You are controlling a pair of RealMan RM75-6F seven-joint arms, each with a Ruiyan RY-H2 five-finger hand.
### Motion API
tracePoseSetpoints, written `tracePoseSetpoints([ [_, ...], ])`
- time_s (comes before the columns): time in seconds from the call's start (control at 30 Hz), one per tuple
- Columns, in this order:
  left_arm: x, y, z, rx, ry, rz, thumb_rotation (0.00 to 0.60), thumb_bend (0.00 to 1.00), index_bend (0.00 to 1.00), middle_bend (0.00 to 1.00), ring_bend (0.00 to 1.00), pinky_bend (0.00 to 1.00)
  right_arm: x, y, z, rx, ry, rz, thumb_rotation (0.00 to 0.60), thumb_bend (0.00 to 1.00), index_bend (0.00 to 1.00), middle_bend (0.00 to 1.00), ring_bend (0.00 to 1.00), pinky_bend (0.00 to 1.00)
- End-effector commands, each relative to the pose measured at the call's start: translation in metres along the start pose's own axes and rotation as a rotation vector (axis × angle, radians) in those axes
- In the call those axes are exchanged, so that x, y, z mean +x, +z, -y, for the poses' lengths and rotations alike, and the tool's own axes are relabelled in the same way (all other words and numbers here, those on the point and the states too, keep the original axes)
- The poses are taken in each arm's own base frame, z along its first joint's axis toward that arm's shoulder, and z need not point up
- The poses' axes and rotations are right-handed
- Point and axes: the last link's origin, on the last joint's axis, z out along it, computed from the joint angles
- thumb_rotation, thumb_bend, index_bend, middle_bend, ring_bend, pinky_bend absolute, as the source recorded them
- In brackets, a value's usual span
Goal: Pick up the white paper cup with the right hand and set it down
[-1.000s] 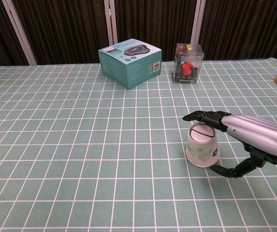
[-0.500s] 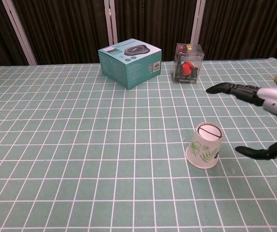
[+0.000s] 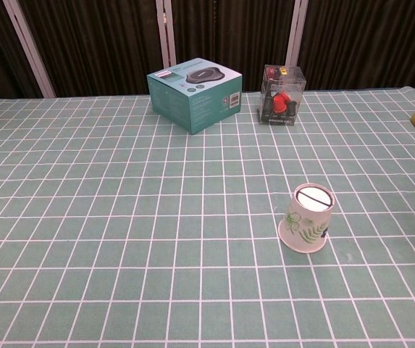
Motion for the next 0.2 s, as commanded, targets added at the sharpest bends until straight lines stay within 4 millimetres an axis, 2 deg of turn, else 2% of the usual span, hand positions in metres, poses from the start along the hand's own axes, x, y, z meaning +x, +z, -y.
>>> tracePoseSetpoints([
  [0.03, -0.002, -0.002, -0.004, 0.001, 0.013, -0.016, 0.600, 0.00, 0.00, 0.00, 0.00, 0.00, 0.009, -0.013, -0.019, -0.069, -0.088, -0.063, 0.600, 0.00, 0.00, 0.00, 0.00, 0.00],
  [0.2, -0.003, -0.002, -0.005, -0.001, 0.006, -0.007, 0.600, 0.00, 0.00, 0.00, 0.00, 0.00, 0.010, -0.022, -0.030, -0.111, -0.167, -0.041, 0.600, 0.00, 0.00, 0.00, 0.00, 0.00],
])
